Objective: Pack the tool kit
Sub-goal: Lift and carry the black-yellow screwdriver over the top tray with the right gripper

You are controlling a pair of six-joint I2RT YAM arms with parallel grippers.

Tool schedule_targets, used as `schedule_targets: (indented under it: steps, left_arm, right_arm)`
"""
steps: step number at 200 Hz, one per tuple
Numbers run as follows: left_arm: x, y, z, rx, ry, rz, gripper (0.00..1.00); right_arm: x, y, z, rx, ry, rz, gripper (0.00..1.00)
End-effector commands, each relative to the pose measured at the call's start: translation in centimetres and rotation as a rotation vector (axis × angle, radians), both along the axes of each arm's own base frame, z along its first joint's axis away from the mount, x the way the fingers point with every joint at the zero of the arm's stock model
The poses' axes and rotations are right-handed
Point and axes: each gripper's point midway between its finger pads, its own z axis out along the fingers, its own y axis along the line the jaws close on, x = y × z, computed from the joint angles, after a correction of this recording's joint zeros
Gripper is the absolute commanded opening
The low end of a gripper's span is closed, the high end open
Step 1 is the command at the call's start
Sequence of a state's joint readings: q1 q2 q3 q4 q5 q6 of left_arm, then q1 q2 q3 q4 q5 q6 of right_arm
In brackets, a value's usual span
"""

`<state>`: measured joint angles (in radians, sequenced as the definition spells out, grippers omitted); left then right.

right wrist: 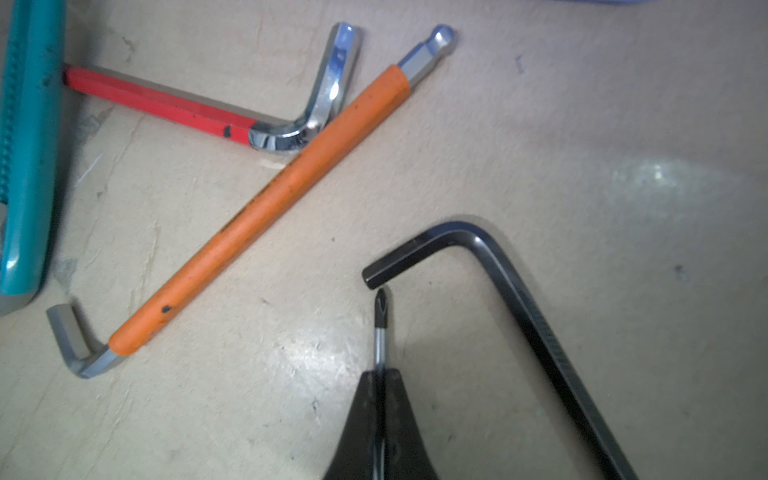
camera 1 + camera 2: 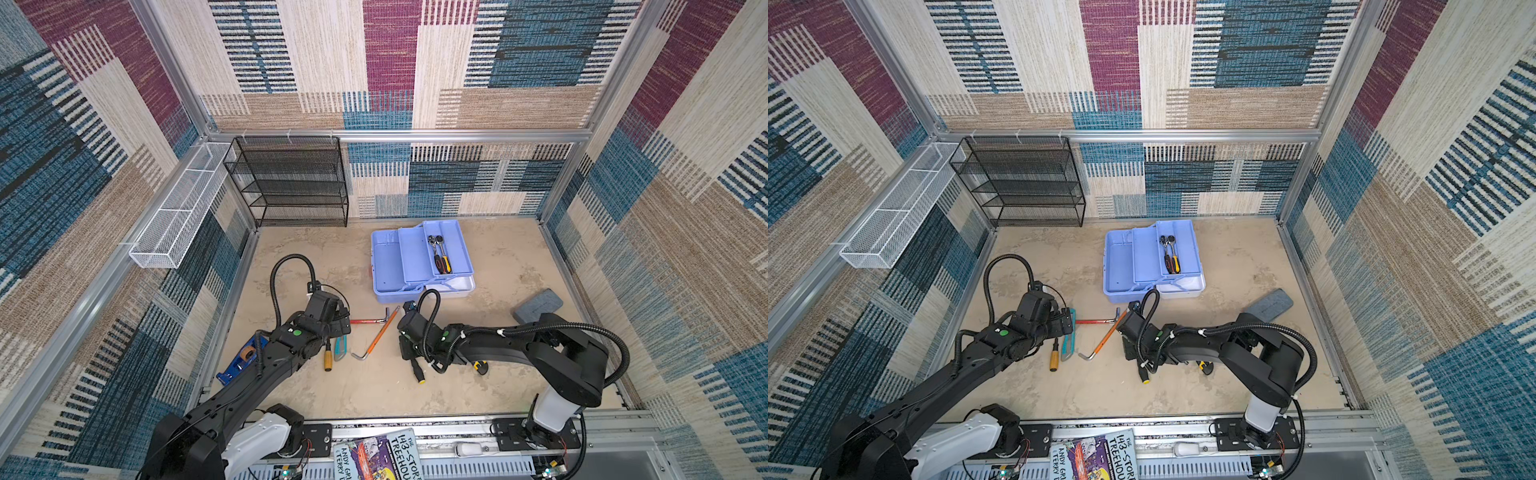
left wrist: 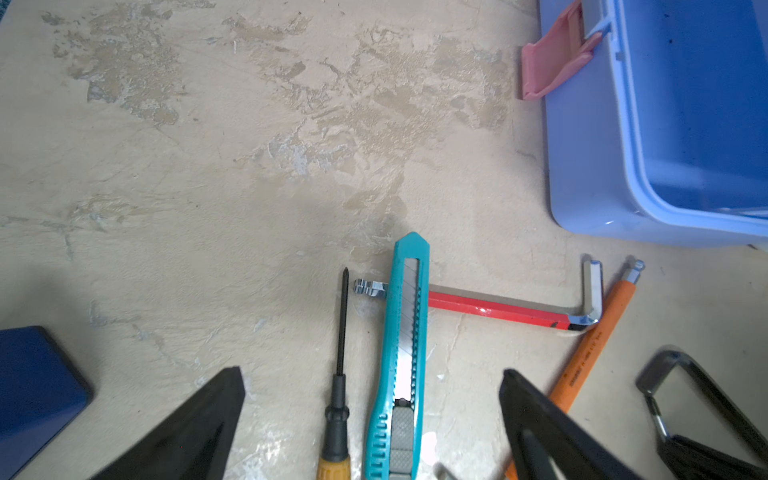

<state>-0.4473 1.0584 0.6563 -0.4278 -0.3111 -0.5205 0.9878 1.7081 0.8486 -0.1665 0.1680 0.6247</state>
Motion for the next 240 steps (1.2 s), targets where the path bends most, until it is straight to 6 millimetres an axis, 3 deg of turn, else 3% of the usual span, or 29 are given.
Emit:
schedule_targets:
  steps: [1, 33, 126, 186, 240]
  left_arm:
    - [0.2, 0.4, 0.2, 0.014, -0.014, 0.013, 0.99]
    - [0.1, 0.3, 0.1, 0.01, -0.01, 0.013, 0.99]
    - [-0.3, 0.8, -0.5, 0.021, 0.004, 0.023, 0.99]
    - [-0.4, 0.9, -0.7, 0.032, 0.008, 0.023, 0.99]
    - [-0.6, 0.9, -0.9, 0.034, 0.008, 0.019, 1.0]
  right_arm:
    - [-1.6, -2.8, -1.5, -0.125, 0.06, 0.004, 0.0]
    - [-1.3, -2.9, -0.7, -0.119, 0.035, 0.004, 0.0]
    - [0.3, -2.7, 4.3, 0.04, -0.061, 0.0, 0.0]
    - [2.7, -3.6, 9.5, 0.138, -0.154, -0.008, 0.0]
    - [6.5, -6.9, 15.3, 0.165, -0.269, -0.034, 0.0]
